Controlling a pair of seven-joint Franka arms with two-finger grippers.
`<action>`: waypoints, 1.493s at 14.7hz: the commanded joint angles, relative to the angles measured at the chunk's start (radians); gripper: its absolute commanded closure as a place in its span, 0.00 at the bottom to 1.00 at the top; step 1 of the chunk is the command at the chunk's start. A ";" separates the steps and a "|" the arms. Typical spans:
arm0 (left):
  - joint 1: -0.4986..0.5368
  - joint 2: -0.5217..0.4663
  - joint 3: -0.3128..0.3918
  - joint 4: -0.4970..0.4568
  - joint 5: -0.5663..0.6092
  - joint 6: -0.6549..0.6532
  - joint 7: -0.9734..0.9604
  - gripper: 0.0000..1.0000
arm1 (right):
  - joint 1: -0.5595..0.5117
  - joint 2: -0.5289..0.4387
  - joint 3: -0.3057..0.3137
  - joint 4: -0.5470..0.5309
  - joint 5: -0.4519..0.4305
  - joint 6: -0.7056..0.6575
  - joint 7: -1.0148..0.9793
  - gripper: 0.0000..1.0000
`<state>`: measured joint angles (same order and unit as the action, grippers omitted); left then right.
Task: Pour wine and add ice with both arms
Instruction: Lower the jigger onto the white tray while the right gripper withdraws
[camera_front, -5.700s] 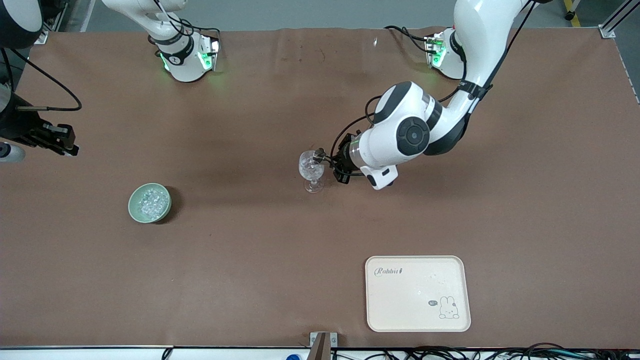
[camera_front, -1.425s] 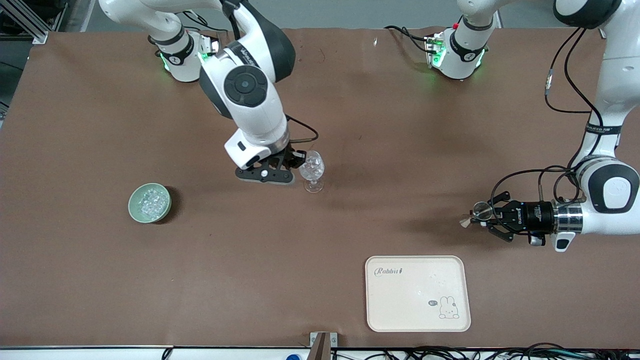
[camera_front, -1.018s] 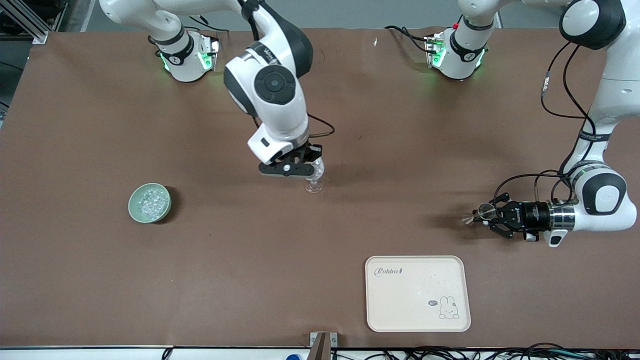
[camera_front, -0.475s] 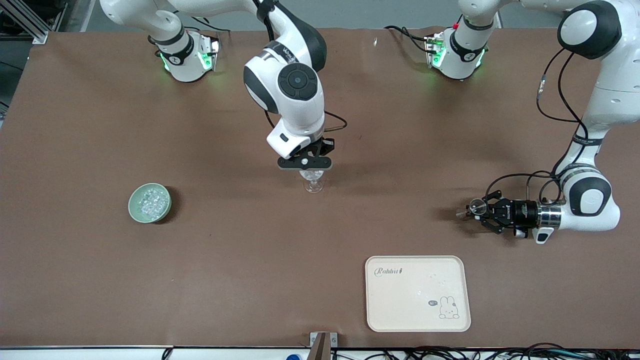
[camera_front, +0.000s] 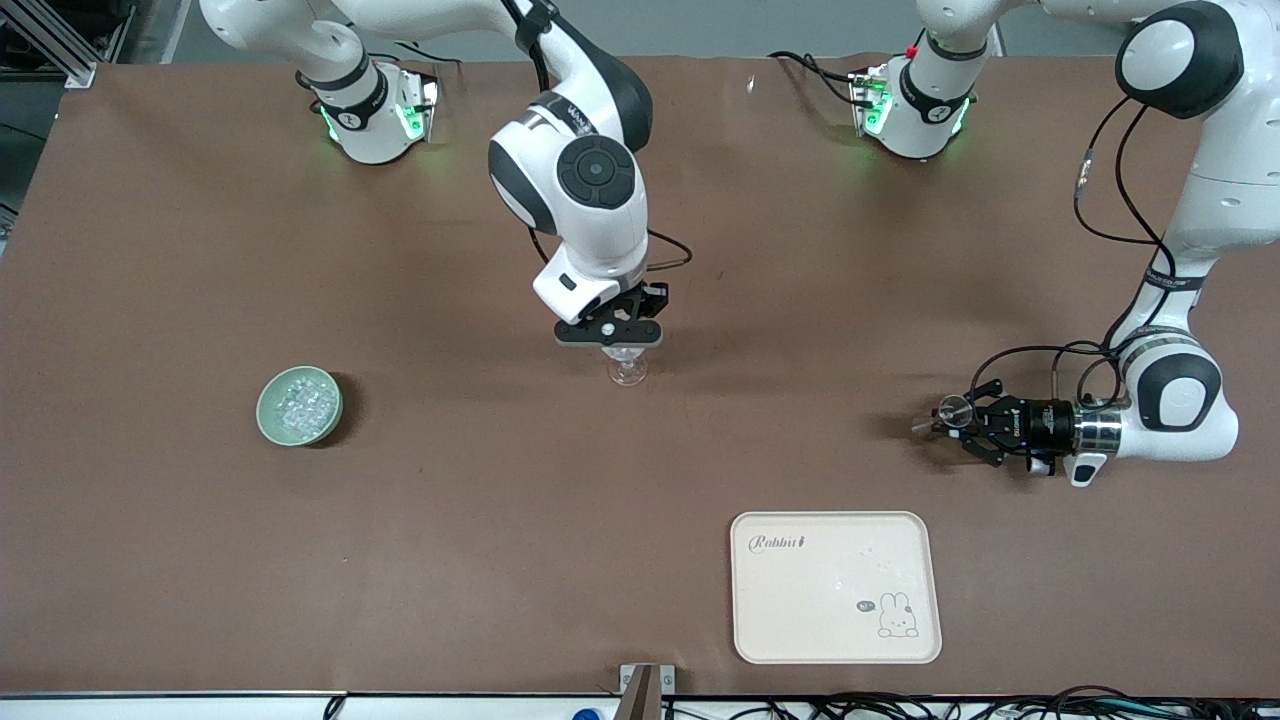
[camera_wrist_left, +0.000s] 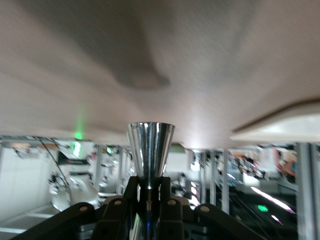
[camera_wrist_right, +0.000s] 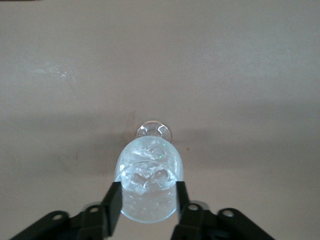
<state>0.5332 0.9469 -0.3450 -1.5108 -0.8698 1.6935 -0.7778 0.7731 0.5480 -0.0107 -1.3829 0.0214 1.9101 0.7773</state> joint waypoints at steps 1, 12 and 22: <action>-0.005 0.007 -0.002 0.020 -0.081 0.026 -0.001 0.97 | 0.002 -0.010 -0.006 -0.016 -0.020 0.010 0.011 0.28; -0.151 0.113 -0.003 0.221 -0.337 0.363 -0.051 0.99 | -0.320 -0.204 -0.011 -0.076 -0.034 -0.031 -0.250 0.00; -0.251 0.199 -0.003 0.305 -0.471 0.505 -0.025 0.96 | -0.754 -0.463 -0.012 -0.249 -0.035 -0.064 -0.667 0.00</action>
<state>0.2817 1.1247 -0.3475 -1.2346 -1.3178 2.1975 -0.8149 0.0535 0.1744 -0.0482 -1.5633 -0.0049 1.8617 0.1050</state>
